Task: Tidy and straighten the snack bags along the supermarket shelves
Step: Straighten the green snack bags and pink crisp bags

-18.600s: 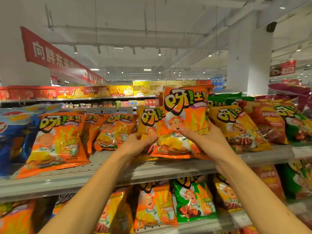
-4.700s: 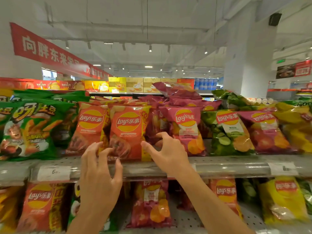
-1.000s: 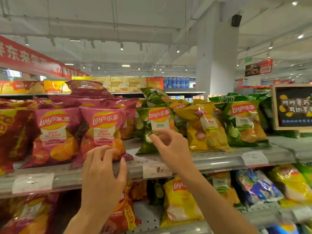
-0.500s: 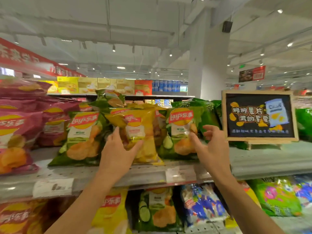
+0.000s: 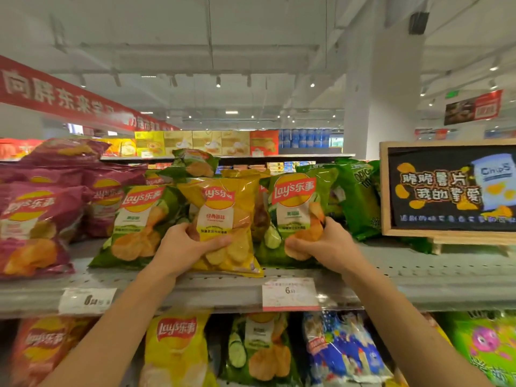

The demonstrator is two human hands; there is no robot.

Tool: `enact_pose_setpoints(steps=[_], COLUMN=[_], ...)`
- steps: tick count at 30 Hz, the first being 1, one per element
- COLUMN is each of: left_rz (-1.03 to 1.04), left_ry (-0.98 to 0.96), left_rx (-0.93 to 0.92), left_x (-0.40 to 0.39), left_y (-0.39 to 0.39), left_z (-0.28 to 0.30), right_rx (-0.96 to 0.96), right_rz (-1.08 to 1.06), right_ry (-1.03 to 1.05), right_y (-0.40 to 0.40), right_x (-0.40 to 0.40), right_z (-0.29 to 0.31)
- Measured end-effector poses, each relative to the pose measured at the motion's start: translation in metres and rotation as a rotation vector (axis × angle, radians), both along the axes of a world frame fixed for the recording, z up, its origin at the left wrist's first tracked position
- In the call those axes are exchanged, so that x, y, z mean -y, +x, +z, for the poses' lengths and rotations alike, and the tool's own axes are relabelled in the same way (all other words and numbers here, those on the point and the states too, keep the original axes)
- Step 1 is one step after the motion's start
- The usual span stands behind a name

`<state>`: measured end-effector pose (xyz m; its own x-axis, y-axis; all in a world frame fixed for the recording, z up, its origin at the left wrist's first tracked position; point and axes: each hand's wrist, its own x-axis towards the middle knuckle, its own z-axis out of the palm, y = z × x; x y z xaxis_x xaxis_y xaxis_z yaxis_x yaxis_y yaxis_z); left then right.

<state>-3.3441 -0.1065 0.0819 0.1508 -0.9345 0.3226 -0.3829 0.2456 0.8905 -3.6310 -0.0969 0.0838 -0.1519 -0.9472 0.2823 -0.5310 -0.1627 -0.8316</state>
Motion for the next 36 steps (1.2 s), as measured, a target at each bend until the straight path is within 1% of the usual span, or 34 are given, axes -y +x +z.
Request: enact_pose_setpoints(steps=[4,8,11,14,18,20,22,25,27,29,30,32,33,34,36], left_rz=[-0.047,-0.074,-0.092,-0.091,-0.088,-0.096,-0.119,-0.214,-0.251,-0.195,-0.108,0.17,0.296,0.381,0.451], left_ry=[-0.049,-0.061,-0.044,0.0,-0.013,-0.002,0.018,0.029,0.01,-0.026,-0.053,-0.165,-0.214,-0.235,-0.248], left_rx=[-0.028,-0.051,-0.012,0.044,0.088,0.106,0.116,0.158,0.277,0.466,0.597,0.886,1.002,1.081,1.126], left_x=[-0.001,0.01,0.018,0.024,0.024,0.024,0.022,0.015,0.001,-0.019,-0.03,-0.055,-0.067,-0.077,-0.09], left_y=[-0.016,-0.05,-0.08,-0.106,-0.125,-0.127,-0.127,-0.118,-0.102,-0.075,-0.058,-0.024,-0.008,0.007,0.031], left_z=[0.006,0.012,0.011,0.009,0.007,0.006,0.006,0.008,0.01,0.006,0.0,-0.017,-0.025,-0.032,-0.042], right_rx=[0.025,0.105,0.114,0.084,0.09,0.11,0.141,0.209,0.245,0.271,0.277,0.268,0.254,0.236,0.175], right_rz=[-0.045,-0.094,-0.126,-0.199,-0.234,-0.22,-0.162,-0.048,0.04,0.137,0.182,0.254,0.274,0.277,0.237], right_ry=[-0.118,-0.178,-0.199,-0.198,-0.23,-0.263,-0.292,-0.317,-0.326,-0.33,-0.324,-0.286,-0.261,-0.241,-0.233], right_y=[-0.018,-0.053,-0.075,-0.091,-0.107,-0.108,-0.101,-0.077,-0.055,-0.028,-0.012,0.021,0.038,0.056,0.09], right_x=[-0.015,-0.034,-0.048,-0.056,-0.067,-0.074,-0.08,-0.088,-0.089,-0.087,-0.085,-0.076,-0.07,-0.063,-0.049], right_z=[0.008,0.014,0.011,0.008,0.011,0.013,0.014,0.019,0.023,0.027,0.029,0.029,0.028,0.026,0.022])
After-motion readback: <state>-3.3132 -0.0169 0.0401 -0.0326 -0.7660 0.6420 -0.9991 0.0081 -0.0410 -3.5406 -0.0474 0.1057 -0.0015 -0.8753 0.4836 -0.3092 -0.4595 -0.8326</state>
